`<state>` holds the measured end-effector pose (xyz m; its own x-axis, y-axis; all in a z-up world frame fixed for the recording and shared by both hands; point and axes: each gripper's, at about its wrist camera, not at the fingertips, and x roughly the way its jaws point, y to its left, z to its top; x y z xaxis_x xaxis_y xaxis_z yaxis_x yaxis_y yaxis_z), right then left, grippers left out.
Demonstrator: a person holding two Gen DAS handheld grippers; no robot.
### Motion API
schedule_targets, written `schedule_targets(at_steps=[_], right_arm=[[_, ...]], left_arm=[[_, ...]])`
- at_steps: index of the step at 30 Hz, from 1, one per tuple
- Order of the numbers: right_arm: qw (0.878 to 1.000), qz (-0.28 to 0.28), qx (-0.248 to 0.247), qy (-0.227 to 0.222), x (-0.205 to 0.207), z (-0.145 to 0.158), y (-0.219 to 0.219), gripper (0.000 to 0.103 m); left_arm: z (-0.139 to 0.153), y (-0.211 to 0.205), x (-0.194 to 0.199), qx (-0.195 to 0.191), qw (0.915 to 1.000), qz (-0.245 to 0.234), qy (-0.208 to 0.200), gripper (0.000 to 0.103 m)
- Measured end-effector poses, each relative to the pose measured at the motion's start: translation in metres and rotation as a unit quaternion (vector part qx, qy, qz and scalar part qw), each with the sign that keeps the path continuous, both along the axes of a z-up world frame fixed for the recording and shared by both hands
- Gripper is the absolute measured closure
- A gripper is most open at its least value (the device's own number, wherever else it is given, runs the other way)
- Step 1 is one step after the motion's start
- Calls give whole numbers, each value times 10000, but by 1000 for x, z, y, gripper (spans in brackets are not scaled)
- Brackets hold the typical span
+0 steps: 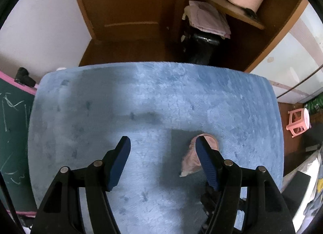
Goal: Organize rigid objects
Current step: 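Grasp the black charger with the right tool while the left tool grasps the pink correction tape, then carry the correction tape and charger into the tray and release both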
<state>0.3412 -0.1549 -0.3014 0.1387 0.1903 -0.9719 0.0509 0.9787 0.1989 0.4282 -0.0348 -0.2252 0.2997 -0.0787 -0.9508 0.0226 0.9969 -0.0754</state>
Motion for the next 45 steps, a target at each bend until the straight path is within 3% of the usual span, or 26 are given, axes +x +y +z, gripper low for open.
schedule_targets(at_steps=[18, 26, 32, 37, 39, 45], right_arm=[[9980, -461, 426, -11, -20, 24, -65, 64], [9978, -491, 454, 13, -26, 27, -71, 64], [9975, -491, 507, -10, -22, 29, -62, 64], [9974, -510, 509, 8, -20, 26, -63, 64], [9974, -523, 496, 7, -23, 27, -64, 64], [9972, -537, 524, -49, -32, 35, -67, 64]], left_arm=[[-58, -56, 12, 112, 9970, -581, 493, 32], [-58, -62, 13, 49, 9960, -747, 485, 32], [-72, -68, 8, 180, 9931, -914, 707, 32], [-75, -68, 5, 161, 9938, -909, 621, 33], [-74, -68, 3, 134, 9939, -976, 503, 45], [-63, -62, -12, 286, 9955, -853, 283, 46]])
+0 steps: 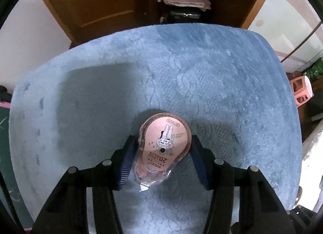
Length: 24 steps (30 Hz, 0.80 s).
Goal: Organize rigid objects
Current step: 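Carry the correction tape and charger into the tray and release both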
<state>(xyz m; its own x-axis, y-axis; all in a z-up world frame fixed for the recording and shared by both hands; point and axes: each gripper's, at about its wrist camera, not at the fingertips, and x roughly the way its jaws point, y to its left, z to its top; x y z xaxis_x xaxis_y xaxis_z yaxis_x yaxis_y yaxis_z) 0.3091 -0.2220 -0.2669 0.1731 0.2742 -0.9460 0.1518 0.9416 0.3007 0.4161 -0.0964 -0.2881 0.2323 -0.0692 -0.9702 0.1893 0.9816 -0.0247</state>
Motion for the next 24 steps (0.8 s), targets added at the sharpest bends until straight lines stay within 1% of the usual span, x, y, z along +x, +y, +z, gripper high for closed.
schedule_targets(at_steps=[3, 6, 8, 9, 10, 13, 14, 17, 18, 19, 23, 24], right_arm=[[10000, -14, 17, -48, -6, 7, -2, 64], [9999, -21, 42, -135, -13, 19, -3, 64], [9998, -17, 44, -211, -21, 30, -3, 64], [9997, -13, 55, -252, -25, 38, -2, 64], [9996, -9, 68, -286, -31, 44, -2, 64], [9989, 18, 115, -457, -47, 68, 0, 64], [9984, 44, 126, -549, -56, 80, 2, 64], [9970, 137, 125, -748, -82, 107, 6, 64], [9967, 163, 113, -793, -86, 112, 9, 64], [9959, 215, 97, -876, -99, 124, 11, 64], [9934, 315, 60, -1099, -137, 151, 20, 64], [9931, 322, 53, -1127, -143, 154, 20, 64]], left_arm=[[17, 5, -12, 13, 10000, 1, -52, 46], [43, 10, -29, -66, 9998, -75, -192, 46], [66, 17, -43, -82, 9994, -116, -300, 46], [75, 19, -46, -127, 9993, -128, -328, 46], [90, 25, -57, -223, 9989, -134, -382, 46], [125, 38, -83, -419, 9976, -143, -530, 46], [130, 38, -85, -461, 9973, -155, -558, 46], [163, 52, -120, -623, 9952, -219, -720, 46], [167, 54, -126, -680, 9946, -231, -746, 46], [177, 60, -143, -761, 9938, -250, -777, 46], [190, 73, -181, -862, 9925, -271, -820, 46], [192, 75, -188, -883, 9923, -273, -821, 46]])
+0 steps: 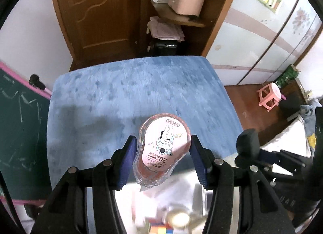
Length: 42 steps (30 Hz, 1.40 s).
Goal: Organize rigid objects
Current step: 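Carry the correction tape and charger into the tray and release both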
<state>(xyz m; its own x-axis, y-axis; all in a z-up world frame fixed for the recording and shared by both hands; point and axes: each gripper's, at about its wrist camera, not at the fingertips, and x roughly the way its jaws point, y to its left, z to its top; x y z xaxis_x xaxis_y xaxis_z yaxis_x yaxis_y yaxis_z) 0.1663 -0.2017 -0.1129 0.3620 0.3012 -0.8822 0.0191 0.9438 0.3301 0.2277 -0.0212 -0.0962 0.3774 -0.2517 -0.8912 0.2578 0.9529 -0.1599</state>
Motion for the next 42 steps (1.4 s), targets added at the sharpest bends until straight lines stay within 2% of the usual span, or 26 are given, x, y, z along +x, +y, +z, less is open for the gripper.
schedule_targets(at_steps=[6, 11, 19, 25, 33, 35, 37, 39, 42], right_arm=[[9998, 106, -142, -128, -58, 19, 8, 64], [9992, 254, -305, -44, -96, 13, 20, 64], [9957, 419, -478, 679, -141, -50, 39, 64], [9907, 380, -635, 1144, -155, -90, 46, 64], [9879, 449, -801, 1254, -147, -106, 58, 63], [9880, 465, -780, 1246, -144, -106, 61, 63], [9891, 484, -685, 1210, -143, -103, 63, 58], [9900, 469, -694, 1132, -143, -99, 64, 46], [9905, 495, -807, 992, -144, -90, 65, 46]], left_arm=[[8, 7, -59, -61, 9998, -150, -64, 46], [-12, 3, -94, 129, 9994, -335, -11, 46], [-84, -1, -125, 545, 9959, -394, 600, 46], [-110, 4, -134, 711, 9933, -340, 844, 46], [-116, 7, -132, 630, 9922, -289, 1035, 44], [-113, 8, -132, 587, 9923, -294, 1049, 38], [-107, 10, -133, 582, 9933, -259, 963, 31], [-102, 11, -134, 585, 9939, -259, 903, 27], [-92, 13, -137, 666, 9940, -227, 835, 26]])
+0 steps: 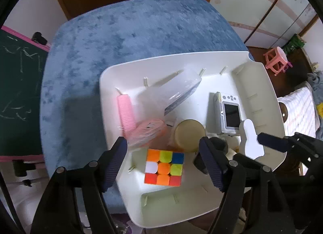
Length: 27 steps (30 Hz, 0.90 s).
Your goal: Organize rigid objects
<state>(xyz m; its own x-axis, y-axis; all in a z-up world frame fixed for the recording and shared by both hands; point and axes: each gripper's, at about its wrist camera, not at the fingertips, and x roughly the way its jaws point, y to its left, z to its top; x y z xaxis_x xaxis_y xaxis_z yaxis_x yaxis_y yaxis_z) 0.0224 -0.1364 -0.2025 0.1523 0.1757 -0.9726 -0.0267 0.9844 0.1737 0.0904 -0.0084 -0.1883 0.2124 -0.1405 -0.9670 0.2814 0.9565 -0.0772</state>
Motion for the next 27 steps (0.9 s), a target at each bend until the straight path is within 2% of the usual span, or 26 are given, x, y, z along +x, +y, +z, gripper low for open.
schedule_targets(at_steps=[14, 19, 27], right_arm=[[9950, -243, -44, -970, -26, 84, -3, 46], [9903, -433, 19, -1318, -43, 119, -4, 46], [9814, -623, -138, -1809, -67, 160, -2, 45]], left_arm=[[80, 16, -34, -107, 9975, 279, -647, 26], [110, 24, -51, 20, 9944, 440, -956, 26], [141, 41, -70, -243, 9894, 807, -1184, 26]])
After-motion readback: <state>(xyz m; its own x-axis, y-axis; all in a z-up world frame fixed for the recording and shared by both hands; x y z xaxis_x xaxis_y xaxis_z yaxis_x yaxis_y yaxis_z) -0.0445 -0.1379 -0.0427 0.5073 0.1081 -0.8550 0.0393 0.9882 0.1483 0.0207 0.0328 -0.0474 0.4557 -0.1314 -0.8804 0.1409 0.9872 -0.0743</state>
